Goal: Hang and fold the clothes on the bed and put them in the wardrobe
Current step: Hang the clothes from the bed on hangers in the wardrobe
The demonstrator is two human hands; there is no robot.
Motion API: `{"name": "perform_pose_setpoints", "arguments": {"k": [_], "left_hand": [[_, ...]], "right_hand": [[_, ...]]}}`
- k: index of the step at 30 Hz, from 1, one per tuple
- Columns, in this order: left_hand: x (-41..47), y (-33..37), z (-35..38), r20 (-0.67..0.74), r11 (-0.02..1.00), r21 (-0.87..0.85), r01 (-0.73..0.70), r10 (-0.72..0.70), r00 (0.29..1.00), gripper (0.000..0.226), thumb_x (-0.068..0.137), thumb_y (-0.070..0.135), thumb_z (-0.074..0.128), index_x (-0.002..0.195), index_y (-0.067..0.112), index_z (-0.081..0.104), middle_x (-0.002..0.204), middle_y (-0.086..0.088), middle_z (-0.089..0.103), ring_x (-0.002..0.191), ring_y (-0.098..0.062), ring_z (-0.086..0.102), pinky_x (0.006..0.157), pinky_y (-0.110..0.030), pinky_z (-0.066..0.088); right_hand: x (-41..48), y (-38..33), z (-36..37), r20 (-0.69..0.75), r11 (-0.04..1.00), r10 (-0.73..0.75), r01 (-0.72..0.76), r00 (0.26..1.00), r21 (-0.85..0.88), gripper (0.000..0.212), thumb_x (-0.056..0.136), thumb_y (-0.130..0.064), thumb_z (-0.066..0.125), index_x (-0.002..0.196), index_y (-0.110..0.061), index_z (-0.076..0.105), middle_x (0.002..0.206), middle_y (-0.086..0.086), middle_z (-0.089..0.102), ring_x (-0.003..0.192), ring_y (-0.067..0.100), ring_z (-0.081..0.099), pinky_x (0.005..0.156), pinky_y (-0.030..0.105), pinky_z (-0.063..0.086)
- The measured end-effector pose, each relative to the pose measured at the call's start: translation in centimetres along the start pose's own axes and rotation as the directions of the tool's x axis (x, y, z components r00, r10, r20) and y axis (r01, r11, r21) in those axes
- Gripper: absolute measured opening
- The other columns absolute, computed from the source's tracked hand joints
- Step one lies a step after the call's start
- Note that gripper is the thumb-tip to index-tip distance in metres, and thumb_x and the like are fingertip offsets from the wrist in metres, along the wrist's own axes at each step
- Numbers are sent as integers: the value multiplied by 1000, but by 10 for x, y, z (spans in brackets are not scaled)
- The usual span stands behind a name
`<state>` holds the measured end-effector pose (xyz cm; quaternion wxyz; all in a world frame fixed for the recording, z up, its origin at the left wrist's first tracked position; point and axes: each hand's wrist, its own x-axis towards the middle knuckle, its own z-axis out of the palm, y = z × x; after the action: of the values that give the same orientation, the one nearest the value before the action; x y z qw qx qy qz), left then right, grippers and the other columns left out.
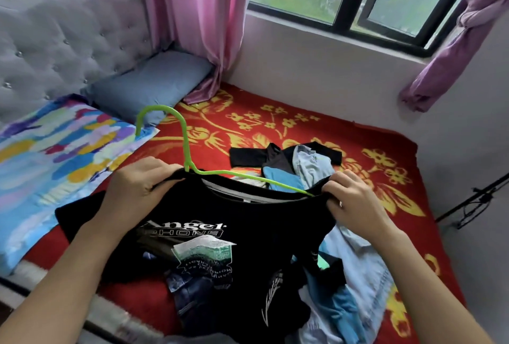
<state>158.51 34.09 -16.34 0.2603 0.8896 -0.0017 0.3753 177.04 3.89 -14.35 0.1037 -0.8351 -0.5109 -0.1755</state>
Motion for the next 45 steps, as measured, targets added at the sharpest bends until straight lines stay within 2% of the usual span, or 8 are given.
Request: {"name": "perform_pose_setpoints", "arguments": {"k": [6, 11, 15, 21, 28, 33, 40, 45], "left_hand": [[7, 20, 28, 2, 986, 91, -137, 138, 990, 57, 97, 41, 38, 87, -3, 74, 70, -10, 67, 68, -15, 57, 58, -29, 45], [13, 24, 28, 100, 1000, -1, 3, -3, 995, 35, 81, 34, 61, 88, 2, 75, 72, -7, 68, 73, -11, 55, 64, -29, 45], [9, -2, 0, 133, 983, 7, 184, -184, 974, 13, 73, 9, 75, 86, 10, 75, 70, 12, 67, 73, 0, 58, 68, -15, 43], [7, -16, -27, 108, 935, -103, 340, -329, 938, 38, 72, 1, 75, 78, 37, 67, 74, 25, 66, 67, 15, 56, 67, 1, 35], [28, -5, -31, 101, 935, -163, 314, -301, 948, 58, 71, 5, 76, 71, 61, 64, 78, 16, 66, 64, 12, 56, 62, -2, 37], [35, -5, -41, 55, 952, -94, 291, -287, 956, 65, 69, 6, 78, 71, 69, 59, 78, 21, 68, 70, 10, 59, 66, -4, 38], [32, -13, -47, -51, 941, -24, 338, -339, 939, 59, 71, 7, 77, 70, 64, 62, 75, 13, 68, 73, 6, 58, 69, -9, 37], [-8, -17, -49, -107, 849, 54, 525, -518, 849, 21, 72, 7, 77, 89, 19, 75, 83, -3, 67, 87, -28, 62, 80, -31, 41]], "right_hand": [[23, -31, 1, 150, 970, 63, -96, 987, 222, 31, 90, -23, 57, 118, -8, 59, 92, 9, 65, 90, 25, 58, 70, 20, 33], [43, -30, 4, 309, 996, -26, -3, 951, 94, 32, 95, -36, 49, 71, -16, 48, 66, -6, 34, 73, 19, 39, 65, 24, 22], [37, 4, -6, 208, 991, 110, -124, 972, 58, 33, 91, -31, 58, 65, -13, 58, 69, -4, 40, 74, 17, 39, 66, 32, 39], [36, 27, -5, 299, 938, 249, -307, 921, 164, 40, 88, -26, 64, 52, -26, 45, 93, -1, 50, 92, 19, 43, 79, 32, 37], [66, 17, -12, 252, 843, 247, -336, 936, 421, 33, 94, -16, 55, 61, -20, 57, 78, -4, 53, 73, 10, 48, 69, 22, 32], [74, 8, -18, 292, 879, 189, -294, 938, 375, 33, 97, -24, 47, 80, -1, 62, 72, -1, 53, 70, 11, 49, 66, 17, 36], [86, 1, -17, 223, 824, 205, -291, 953, 487, 36, 94, -26, 54, 62, -11, 55, 49, -12, 44, 46, 2, 42, 48, 12, 32], [88, -20, 4, 268, 828, 129, -252, 955, 500, 36, 93, -26, 56, 62, -10, 54, 58, 1, 55, 54, 15, 49, 58, 30, 38]]}}
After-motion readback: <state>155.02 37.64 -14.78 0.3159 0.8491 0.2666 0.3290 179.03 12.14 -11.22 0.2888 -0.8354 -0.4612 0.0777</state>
